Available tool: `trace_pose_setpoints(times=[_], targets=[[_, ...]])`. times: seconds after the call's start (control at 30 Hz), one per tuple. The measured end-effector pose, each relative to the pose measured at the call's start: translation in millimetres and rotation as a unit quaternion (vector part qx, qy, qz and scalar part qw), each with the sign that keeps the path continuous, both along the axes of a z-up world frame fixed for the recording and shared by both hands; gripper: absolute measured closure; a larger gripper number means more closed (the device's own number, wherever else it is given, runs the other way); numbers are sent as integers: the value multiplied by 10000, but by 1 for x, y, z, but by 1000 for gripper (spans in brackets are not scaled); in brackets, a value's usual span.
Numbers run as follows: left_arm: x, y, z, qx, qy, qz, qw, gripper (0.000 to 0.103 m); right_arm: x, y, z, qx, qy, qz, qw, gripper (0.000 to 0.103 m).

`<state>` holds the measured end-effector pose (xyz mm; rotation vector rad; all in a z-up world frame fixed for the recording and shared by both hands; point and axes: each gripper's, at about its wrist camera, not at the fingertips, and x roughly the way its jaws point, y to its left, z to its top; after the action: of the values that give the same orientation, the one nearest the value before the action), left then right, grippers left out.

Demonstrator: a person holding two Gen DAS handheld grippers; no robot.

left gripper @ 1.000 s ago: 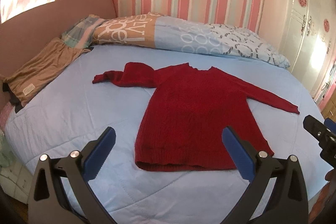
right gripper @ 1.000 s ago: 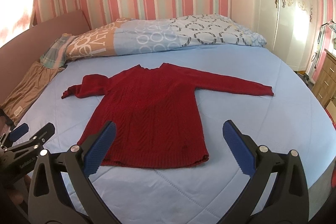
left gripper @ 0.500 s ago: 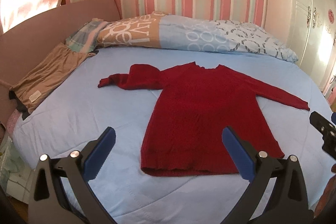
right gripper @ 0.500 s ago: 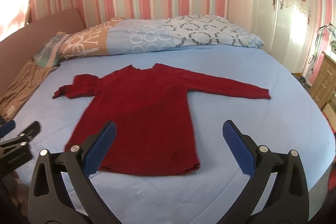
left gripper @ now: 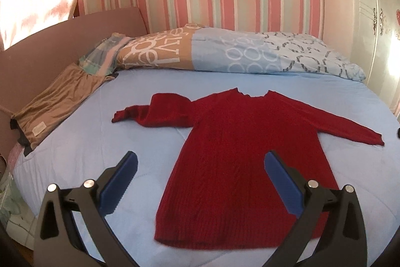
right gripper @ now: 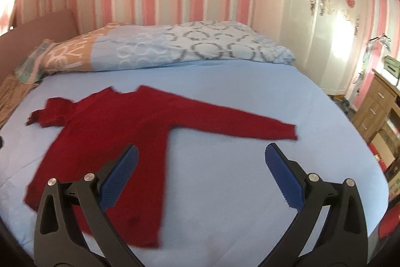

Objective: Fold small clothes
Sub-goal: 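Reach the right gripper to a sweater sleeve cuff and grasp it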

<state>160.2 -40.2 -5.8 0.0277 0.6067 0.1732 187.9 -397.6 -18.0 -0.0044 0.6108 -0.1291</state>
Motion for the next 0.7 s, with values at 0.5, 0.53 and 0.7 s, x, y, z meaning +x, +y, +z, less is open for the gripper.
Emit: trace_pose_setpoints(times=[0.5, 0.53, 0.7], targets=[[104, -81, -57, 252, 24, -195, 9995, 1, 96, -158, -91, -302, 348, -654, 9968, 3], [111, -88, -63, 258, 67, -228, 9994, 1, 99, -161, -96, -266, 381, -671, 9967, 3], [133, -115, -79, 402, 157, -350, 9985, 1, 117, -180, -120, -47, 506, -802, 9955, 3]])
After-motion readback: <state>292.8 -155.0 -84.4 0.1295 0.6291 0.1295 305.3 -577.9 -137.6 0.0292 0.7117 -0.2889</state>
